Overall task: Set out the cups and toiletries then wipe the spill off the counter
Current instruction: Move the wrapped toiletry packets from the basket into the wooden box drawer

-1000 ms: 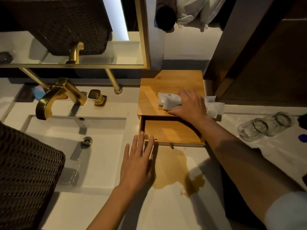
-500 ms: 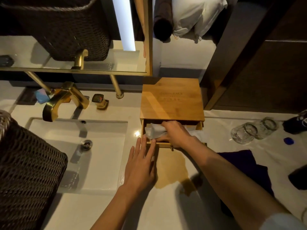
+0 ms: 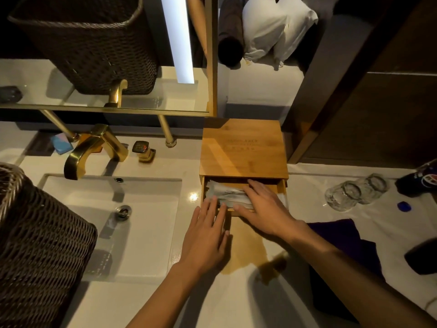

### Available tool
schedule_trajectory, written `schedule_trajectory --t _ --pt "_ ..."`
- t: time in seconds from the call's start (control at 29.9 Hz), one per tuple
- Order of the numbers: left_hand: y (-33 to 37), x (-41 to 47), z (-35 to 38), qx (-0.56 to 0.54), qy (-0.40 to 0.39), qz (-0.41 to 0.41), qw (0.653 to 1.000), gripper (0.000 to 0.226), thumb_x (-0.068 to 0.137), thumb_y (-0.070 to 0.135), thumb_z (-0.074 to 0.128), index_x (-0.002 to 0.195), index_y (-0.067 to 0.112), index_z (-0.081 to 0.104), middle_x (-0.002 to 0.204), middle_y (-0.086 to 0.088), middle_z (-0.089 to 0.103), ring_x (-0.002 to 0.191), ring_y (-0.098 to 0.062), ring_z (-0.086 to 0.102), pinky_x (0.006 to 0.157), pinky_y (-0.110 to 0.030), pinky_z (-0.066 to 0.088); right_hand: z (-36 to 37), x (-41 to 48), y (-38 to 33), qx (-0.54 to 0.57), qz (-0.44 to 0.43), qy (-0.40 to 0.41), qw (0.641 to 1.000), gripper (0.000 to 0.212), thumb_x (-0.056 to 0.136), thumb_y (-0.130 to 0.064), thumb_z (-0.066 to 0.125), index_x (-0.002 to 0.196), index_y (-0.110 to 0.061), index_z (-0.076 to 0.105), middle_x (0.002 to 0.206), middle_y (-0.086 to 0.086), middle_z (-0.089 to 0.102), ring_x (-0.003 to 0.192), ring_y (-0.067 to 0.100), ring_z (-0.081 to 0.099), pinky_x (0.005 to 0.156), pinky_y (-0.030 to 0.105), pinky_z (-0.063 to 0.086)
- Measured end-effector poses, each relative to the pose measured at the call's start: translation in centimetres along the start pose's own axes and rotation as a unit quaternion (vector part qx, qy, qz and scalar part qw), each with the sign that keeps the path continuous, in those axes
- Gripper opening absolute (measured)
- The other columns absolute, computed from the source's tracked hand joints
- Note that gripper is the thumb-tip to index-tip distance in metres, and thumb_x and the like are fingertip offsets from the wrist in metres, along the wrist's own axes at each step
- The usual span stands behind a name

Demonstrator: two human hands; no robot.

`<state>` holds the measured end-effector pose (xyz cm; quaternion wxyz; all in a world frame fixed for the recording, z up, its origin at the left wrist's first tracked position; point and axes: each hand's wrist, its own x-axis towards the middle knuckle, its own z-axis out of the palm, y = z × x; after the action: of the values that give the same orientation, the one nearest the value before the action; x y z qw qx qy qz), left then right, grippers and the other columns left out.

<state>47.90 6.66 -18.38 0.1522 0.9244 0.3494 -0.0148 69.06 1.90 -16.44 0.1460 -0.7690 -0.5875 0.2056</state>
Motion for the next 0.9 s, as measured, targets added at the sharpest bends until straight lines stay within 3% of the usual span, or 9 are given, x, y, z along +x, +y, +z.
schedule_trajectory --t 0.1,0.2,0.3,0.4,0.5,0.6,0.67,0.77,0.9 --pt "0.3 1.3 -0.6 0.006 -0.02 0.012 1.0 0.069 0.104 0.055 0.022 0.163 0.025 0.007 0.173 -0.006 0.0 0.159 -0.026 -0.008 0.128 -0.039 -0.005 0.3 -3.3 0.9 -0.036 0.077 -0.085 0.993 0.083 0.09 -0.082 0.028 0.159 -0.039 0.011 0.169 -0.005 0.005 0.156 0.02 0.002 0.123 0.042 0.009" --pt "0.2 2.9 -1.0 0.015 -0.056 0.005 0.998 0.072 0.103 0.061 0.026 0.163 0.026 0.006 0.172 -0.009 0.001 0.159 -0.029 -0.004 0.123 -0.039 -0.009 0.6 -4.1 1.0 -0.083 0.1 -0.143 0.981 0.103 0.076 -0.096 0.012 0.159 -0.038 -0.007 0.169 -0.003 -0.015 0.154 0.02 -0.016 0.116 0.038 -0.007" --pt "0.1 4.3 -1.3 0.039 -0.084 0.011 0.996 0.076 0.101 0.063 0.032 0.163 0.025 0.01 0.172 -0.013 0.002 0.159 -0.034 -0.004 0.125 -0.042 -0.007 0.3 -2.9 0.8 -0.057 0.091 -0.167 0.98 0.111 0.07 -0.101 0.012 0.159 -0.038 -0.009 0.168 -0.007 -0.016 0.154 0.018 -0.015 0.116 0.039 -0.007" --pt "0.4 5.3 -1.5 0.045 -0.104 0.009 0.994 0.077 0.099 0.062 0.038 0.162 0.025 0.013 0.171 -0.017 0.003 0.158 -0.038 -0.001 0.127 -0.047 -0.001 -0.2 -0.7 0.0 -0.029 0.085 -0.216 0.972 0.113 0.072 -0.099 0.024 0.16 -0.033 -0.003 0.169 -0.007 -0.011 0.155 0.018 -0.008 0.122 0.046 0.006" --pt "0.2 5.9 -1.8 0.049 -0.106 0.003 0.993 0.079 0.097 0.058 0.045 0.162 0.024 0.015 0.171 -0.018 0.003 0.157 -0.04 0.003 0.128 -0.048 0.003 -1.3 1.0 -0.6 0.002 0.07 -0.253 0.965 0.114 0.072 -0.097 0.031 0.161 -0.032 0.003 0.17 -0.003 -0.007 0.156 0.02 -0.002 0.122 0.045 0.015" --pt "-0.1 6.0 -1.7 0.06 -0.101 0.01 0.993 0.077 0.099 0.058 0.041 0.163 0.025 0.013 0.171 -0.015 0.002 0.157 -0.04 0.002 0.128 -0.048 0.002 -2.4 0.0 -0.4 0.056 0.057 -0.206 0.975 0.104 0.075 -0.094 0.038 0.159 -0.04 0.011 0.17 -0.009 0.005 0.155 0.017 0.011 0.122 0.042 0.023" --pt "-0.1 6.1 -1.6 0.073 -0.101 0.007 0.992 0.078 0.099 0.063 0.039 0.163 0.027 0.012 0.172 -0.013 -0.002 0.158 -0.04 -0.004 0.127 -0.049 -0.004 -2.5 -1.6 -0.1 0.028 0.034 -0.149 0.988 0.095 0.08 -0.09 0.037 0.158 -0.041 0.014 0.168 -0.012 0.013 0.154 0.015 0.017 0.12 0.043 0.029" --pt "0.0 6.3 -1.3 0.089 -0.106 0.0 0.99 0.079 0.098 0.066 0.038 0.162 0.03 0.011 0.172 -0.013 -0.004 0.157 -0.041 -0.008 0.123 -0.05 -0.013 -2.6 -3.0 0.5 -0.014 0.054 -0.176 0.983 0.095 0.082 -0.091 0.028 0.158 -0.037 0.014 0.168 -0.01 0.013 0.154 0.016 0.016 0.117 0.041 0.026" --pt "0.5 6.5 -1.0 0.091 -0.117 0.017 0.989 0.077 0.095 0.071 0.034 0.161 0.035 0.015 0.172 -0.012 0.004 0.158 -0.037 0.001 0.121 -0.057 -0.018 -2.3 -1.9 1.6 -0.012 0.067 -0.199 0.978 0.098 0.083 -0.091 0.021 0.16 -0.033 0.004 0.17 -0.009 -0.005 0.155 0.013 -0.005 0.121 0.043 0.008"
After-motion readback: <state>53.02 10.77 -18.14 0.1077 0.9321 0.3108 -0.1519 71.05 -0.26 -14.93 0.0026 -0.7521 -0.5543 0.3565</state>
